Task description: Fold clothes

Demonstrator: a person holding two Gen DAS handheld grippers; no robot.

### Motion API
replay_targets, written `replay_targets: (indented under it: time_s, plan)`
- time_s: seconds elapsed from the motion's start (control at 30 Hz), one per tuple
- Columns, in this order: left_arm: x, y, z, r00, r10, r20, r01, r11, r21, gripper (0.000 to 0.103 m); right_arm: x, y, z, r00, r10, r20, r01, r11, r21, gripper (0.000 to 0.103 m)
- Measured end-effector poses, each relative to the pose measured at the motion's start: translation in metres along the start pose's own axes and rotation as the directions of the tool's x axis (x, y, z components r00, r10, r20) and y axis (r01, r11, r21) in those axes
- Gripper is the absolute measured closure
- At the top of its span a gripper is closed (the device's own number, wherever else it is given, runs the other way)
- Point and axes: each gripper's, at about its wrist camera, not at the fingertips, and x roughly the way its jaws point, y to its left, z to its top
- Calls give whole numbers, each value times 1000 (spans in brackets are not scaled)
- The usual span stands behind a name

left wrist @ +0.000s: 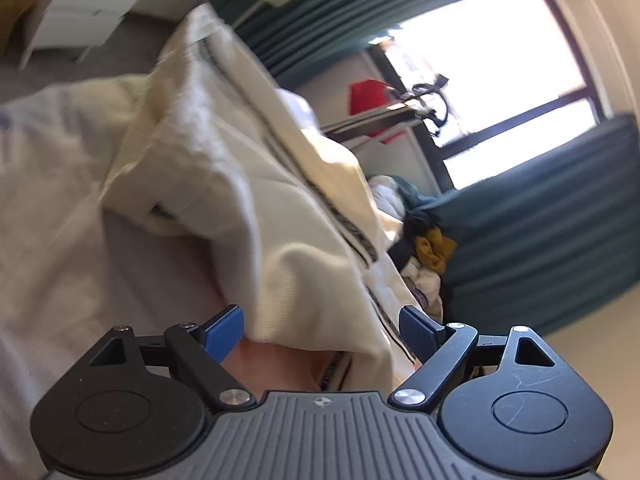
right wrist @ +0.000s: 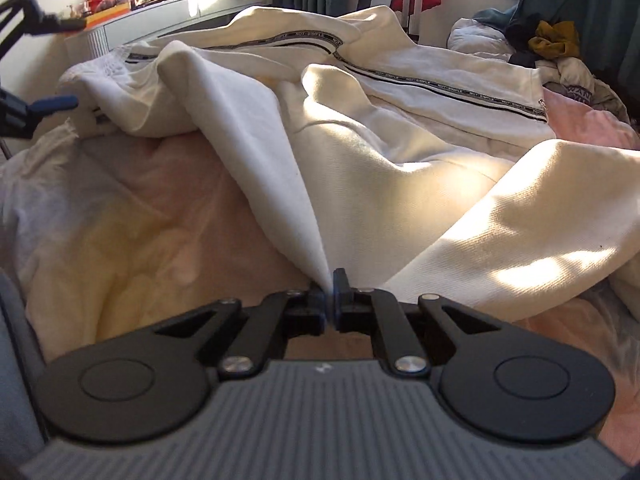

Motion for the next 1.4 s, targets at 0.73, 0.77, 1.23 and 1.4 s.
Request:
replay_targets:
  time_s: [0.73,0.77,1.23,1.4]
  plan:
    - [-11,-4,42,941,132,312,-132,991,-24,95,13,7,-5,1000,-27,13,28,999,-27,96]
    - [-23,-8,46,938,132,319,-136,991,-11,95,12,9,-5,999,-47,13,47,998,-41,96]
    - [-99,62,60,913,363,186,-384,919,87,83,26,38,-21,988,-75,-133,42,970,-240,95]
    - [-111,44,46,905,373,203,-409,895,176,68,8,17,-14,996,9,-85,-18,995,-101,91]
